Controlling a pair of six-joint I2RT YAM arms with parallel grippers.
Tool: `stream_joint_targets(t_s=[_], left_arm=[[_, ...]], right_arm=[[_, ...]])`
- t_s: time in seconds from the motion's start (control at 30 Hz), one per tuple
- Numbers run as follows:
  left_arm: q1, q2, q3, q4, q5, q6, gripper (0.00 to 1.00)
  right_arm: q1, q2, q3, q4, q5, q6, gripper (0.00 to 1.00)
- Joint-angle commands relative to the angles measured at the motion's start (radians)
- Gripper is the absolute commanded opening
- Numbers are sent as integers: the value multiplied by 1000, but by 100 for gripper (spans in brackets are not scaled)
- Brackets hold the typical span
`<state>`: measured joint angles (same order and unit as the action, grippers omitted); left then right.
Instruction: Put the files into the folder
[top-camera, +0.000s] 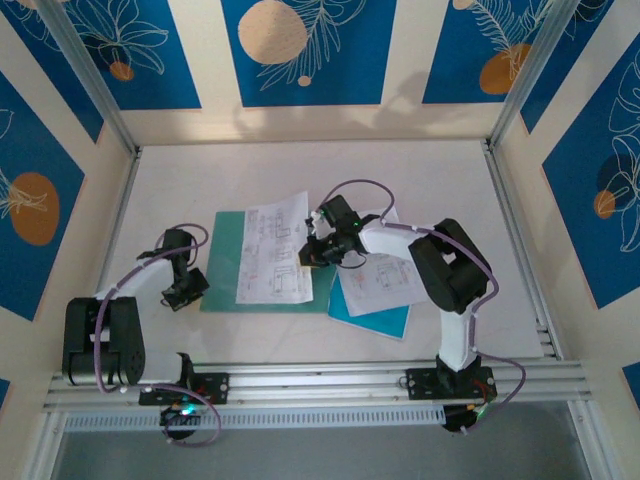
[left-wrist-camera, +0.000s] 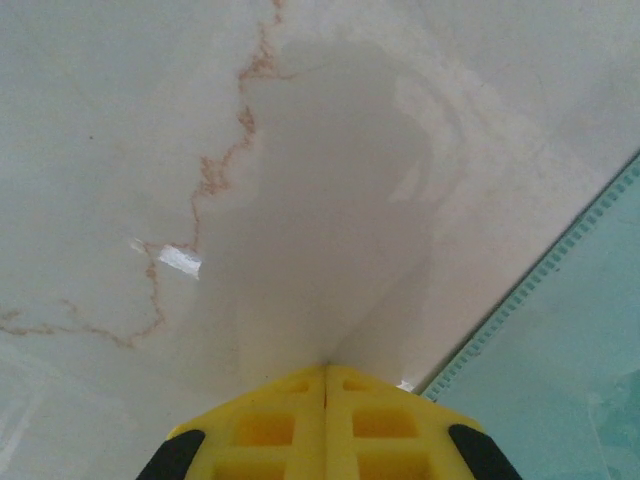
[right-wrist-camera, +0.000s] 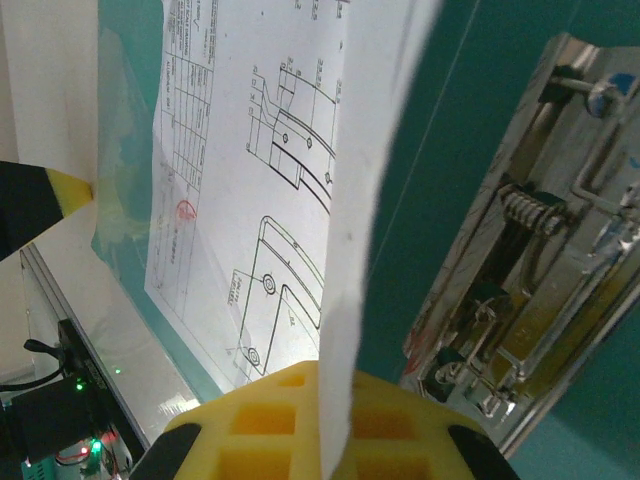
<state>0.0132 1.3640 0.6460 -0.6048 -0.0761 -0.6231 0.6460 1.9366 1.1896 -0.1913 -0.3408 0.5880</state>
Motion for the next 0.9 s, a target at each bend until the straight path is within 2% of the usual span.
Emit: stream_joint_targets(t_s=[0.0,0.87], left_arm=[[10,29,-24,44,80,-21,0],[10,17,-34,41,100,-12,0]], right_arm=[[13,17,33,15,-27,18,0],[86,160,118,106,-41,105,0]])
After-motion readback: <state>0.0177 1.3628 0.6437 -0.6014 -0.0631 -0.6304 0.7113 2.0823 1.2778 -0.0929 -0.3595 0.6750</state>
